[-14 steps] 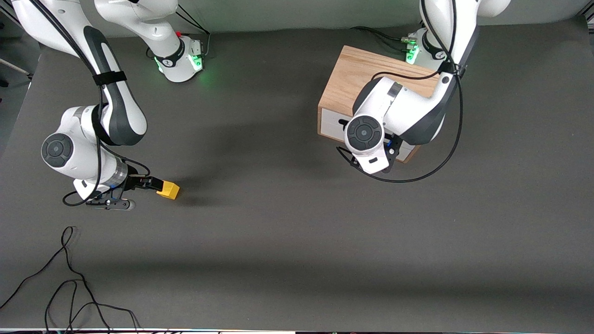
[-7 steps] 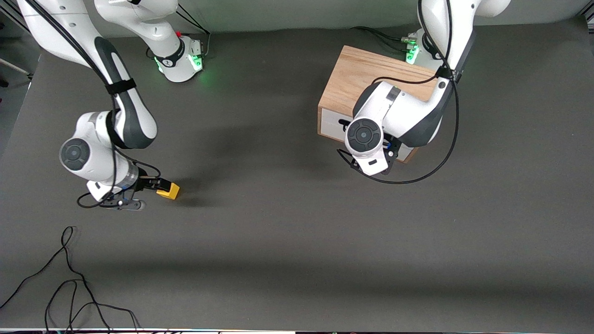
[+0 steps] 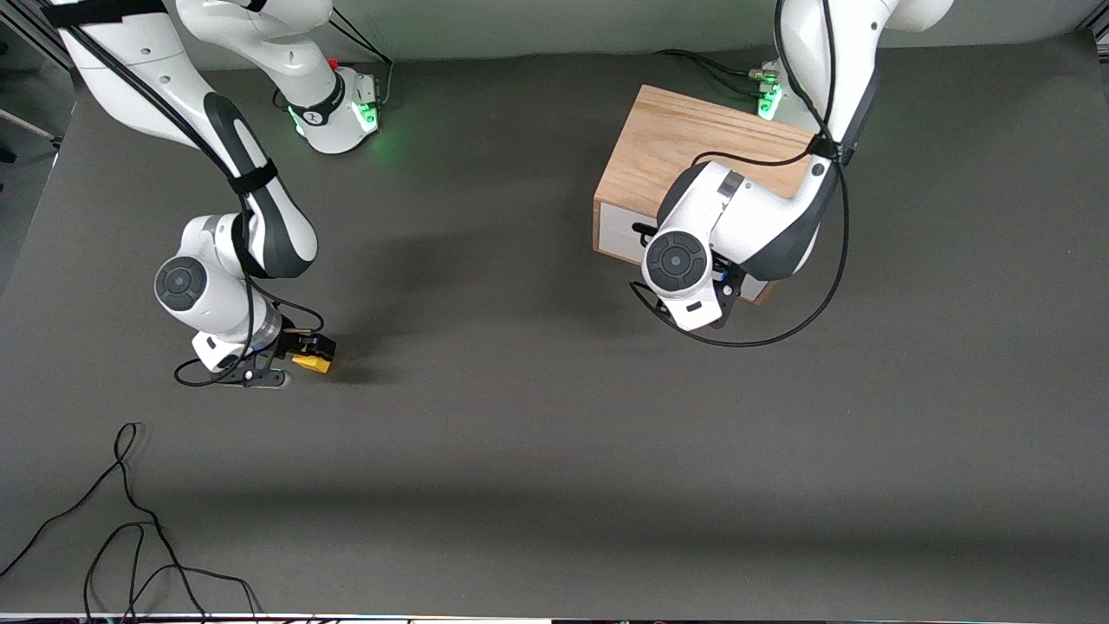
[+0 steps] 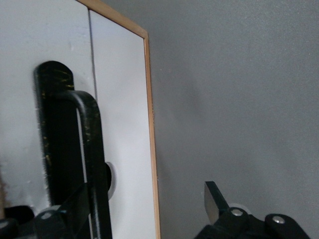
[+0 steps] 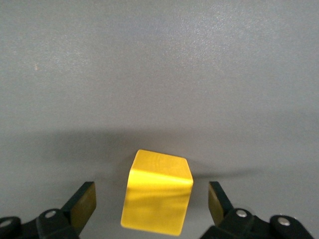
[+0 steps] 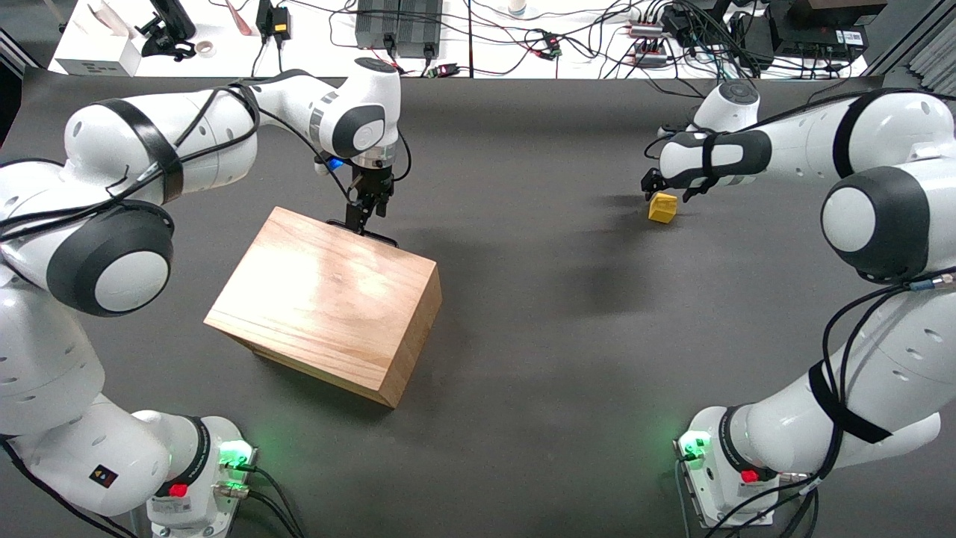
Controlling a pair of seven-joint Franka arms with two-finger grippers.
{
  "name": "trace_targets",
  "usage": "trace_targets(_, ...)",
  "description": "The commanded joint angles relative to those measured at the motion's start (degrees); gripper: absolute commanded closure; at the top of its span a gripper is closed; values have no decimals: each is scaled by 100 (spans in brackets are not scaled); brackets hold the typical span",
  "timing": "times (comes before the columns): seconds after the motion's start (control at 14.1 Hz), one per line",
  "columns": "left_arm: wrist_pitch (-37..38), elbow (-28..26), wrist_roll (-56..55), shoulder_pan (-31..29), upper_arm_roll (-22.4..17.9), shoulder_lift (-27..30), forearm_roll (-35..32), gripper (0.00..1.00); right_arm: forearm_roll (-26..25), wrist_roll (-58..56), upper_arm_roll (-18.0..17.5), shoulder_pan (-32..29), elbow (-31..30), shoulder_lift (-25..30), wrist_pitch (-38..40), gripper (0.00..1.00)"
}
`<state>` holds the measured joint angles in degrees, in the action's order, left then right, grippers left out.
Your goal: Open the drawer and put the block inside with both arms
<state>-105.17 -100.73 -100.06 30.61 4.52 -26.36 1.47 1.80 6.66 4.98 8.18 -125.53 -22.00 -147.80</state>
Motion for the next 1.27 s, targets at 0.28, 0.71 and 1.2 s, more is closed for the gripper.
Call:
trace_targets(0.28,-232,27,48,33,-39,-80,-111,0,-83,125,82,35,-33,-147,-170,6)
trace_targets(0.71,-485,299,56,7,-48,-238,-164,0,-83,134,82,35,10,-191,-162,64)
trace_targets(1.2,-671,870,223,7,-66,-607,-191,0,-83,134,100,35,466,-77,417,69)
